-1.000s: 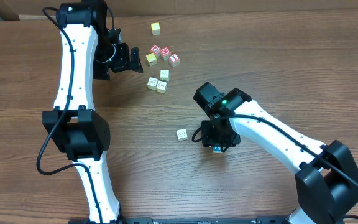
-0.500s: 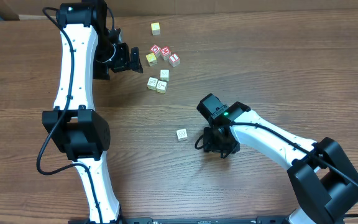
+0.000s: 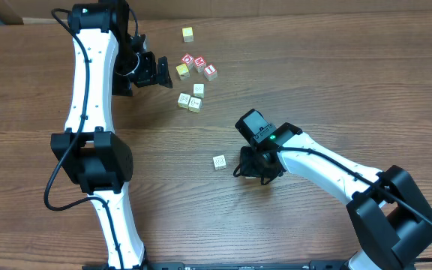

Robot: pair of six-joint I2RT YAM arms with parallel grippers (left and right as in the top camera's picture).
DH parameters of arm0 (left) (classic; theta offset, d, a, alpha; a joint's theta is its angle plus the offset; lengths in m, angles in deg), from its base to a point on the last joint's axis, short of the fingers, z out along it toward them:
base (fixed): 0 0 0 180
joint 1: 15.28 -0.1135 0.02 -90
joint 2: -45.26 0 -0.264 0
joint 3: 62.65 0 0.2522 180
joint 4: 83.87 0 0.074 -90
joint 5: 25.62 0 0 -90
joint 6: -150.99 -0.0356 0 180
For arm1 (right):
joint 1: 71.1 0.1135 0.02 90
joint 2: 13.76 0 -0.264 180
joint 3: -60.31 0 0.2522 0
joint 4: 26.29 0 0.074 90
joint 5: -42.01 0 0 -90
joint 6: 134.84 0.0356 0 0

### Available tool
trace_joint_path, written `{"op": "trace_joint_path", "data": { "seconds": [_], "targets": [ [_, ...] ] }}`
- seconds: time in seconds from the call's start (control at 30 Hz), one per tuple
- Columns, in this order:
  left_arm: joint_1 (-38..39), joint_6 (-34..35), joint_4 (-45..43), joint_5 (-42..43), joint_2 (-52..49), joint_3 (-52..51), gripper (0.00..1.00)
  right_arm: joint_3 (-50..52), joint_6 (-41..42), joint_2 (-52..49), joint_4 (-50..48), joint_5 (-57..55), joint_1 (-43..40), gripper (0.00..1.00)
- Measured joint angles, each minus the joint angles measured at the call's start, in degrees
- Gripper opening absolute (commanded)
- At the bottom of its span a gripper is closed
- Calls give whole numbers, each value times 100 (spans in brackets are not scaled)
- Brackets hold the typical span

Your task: Flip 5 blocks

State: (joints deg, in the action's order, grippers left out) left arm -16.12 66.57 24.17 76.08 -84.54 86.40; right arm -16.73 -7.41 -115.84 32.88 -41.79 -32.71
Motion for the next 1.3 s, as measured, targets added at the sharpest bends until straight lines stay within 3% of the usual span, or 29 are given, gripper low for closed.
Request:
{"op": "trace_joint_path", "data": {
  "seconds": [0.27, 1.3],
  "targets": [
    [0, 2, 0, 0, 0, 0, 100, 0, 0, 0, 57, 2, 0, 33],
    [0, 0, 0, 0, 0, 0, 100, 4, 9, 0, -1003, -33, 0, 33]
  ]
}}
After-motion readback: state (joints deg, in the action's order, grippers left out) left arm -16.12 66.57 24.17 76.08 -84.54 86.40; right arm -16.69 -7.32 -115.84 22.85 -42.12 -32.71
